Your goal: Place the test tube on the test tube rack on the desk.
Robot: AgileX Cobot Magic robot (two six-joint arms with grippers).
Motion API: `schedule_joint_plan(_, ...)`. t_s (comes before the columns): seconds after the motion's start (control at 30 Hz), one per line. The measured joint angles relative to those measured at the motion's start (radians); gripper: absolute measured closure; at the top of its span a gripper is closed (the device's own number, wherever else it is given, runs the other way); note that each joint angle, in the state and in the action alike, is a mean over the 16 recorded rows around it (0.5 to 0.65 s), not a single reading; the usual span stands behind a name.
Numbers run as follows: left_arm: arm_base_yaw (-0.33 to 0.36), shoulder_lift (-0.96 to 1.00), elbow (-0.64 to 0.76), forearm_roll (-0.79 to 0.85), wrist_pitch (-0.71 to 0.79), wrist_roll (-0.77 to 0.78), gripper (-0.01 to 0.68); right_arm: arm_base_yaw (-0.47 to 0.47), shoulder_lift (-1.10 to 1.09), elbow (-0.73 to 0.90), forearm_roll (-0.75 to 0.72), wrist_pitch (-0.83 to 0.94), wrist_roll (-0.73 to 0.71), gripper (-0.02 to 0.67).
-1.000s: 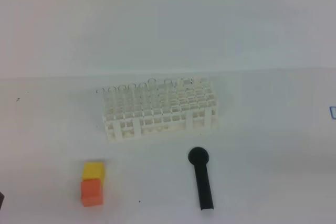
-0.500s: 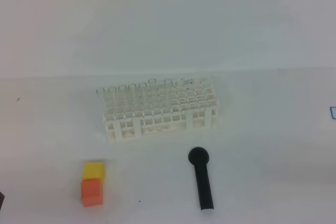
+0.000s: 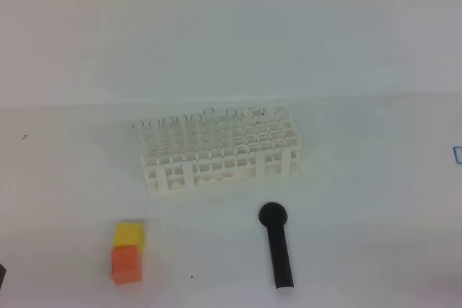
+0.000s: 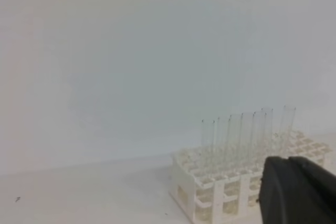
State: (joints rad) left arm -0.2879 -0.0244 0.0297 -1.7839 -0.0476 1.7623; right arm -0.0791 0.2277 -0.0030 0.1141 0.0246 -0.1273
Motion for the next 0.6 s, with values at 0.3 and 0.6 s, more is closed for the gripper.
schedule_joint_plan(0.3,0.0,0.0,0.0,0.0,0.0,0.0,0.673,-0.007,-0.107,0.031,-0.028,0.103,0.008,0.65)
schedule_joint_plan(0.6,0.0,-0.001,0.002,-0.007,-0.001,0.0,0.673,-0.018,-0.227,0.029,-0.099,0.277,0.022,0.65)
